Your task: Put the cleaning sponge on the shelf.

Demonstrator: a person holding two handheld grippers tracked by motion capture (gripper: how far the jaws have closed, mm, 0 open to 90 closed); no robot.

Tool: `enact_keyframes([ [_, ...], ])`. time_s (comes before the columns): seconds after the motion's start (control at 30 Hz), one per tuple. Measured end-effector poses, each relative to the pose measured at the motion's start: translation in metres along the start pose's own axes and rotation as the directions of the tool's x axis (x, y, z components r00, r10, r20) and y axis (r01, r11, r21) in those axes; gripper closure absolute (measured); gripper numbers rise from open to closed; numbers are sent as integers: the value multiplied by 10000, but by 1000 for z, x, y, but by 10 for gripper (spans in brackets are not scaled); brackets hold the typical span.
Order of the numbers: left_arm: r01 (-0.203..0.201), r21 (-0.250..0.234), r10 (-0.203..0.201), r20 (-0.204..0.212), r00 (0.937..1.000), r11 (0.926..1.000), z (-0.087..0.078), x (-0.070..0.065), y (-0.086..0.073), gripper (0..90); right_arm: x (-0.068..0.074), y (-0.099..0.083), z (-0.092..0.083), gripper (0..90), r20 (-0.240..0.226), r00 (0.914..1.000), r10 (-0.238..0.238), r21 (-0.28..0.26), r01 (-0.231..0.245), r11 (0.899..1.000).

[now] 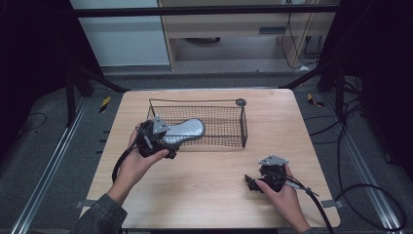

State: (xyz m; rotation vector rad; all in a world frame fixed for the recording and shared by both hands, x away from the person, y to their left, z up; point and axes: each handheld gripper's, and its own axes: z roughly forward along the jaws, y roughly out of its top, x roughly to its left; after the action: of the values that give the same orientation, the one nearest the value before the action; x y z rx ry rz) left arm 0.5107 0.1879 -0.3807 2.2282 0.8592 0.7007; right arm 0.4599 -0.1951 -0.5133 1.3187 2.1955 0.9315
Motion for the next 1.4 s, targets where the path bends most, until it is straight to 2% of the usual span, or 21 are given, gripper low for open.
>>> enact_keyframes([
  [0.17,229,-34,-230,-139,9996,9997,-9,-2,-14,36,0,0,0,7,-4,10000,-2,1,2,10000],
  [0.2,137,-88,-139,-215,9997,9999,-9,-1,-15,37,0,0,0,7,-4,10000,3,2,-3,10000],
  [0.3,245,-90,-248,-240,9994,9997,-11,-2,-24,37,0,0,0,7,-3,10000,1,1,-1,10000],
  [0.57,892,-80,-893,-189,9958,9960,-10,-4,-51,40,0,0,0,7,-4,10000,11,-4,-11,10000],
  [0.7,1218,108,-1216,-161,9924,9925,-6,-3,-70,40,0,0,0,7,-2,10000,25,0,-25,10000],
  [0.93,1517,509,-1504,-288,9882,9871,-1,4,-93,38,0,0,0,7,-5,10000,23,3,-23,10000],
  [1.23,1831,868,-1771,-725,9815,9793,6,19,-115,39,0,0,0,7,-30,10000,-10,3,10,10000],
  [1.4,2001,1024,-1929,-758,9783,9744,9,24,-123,39,0,0,0,7,-42,10000,-8,4,8,10000],
])
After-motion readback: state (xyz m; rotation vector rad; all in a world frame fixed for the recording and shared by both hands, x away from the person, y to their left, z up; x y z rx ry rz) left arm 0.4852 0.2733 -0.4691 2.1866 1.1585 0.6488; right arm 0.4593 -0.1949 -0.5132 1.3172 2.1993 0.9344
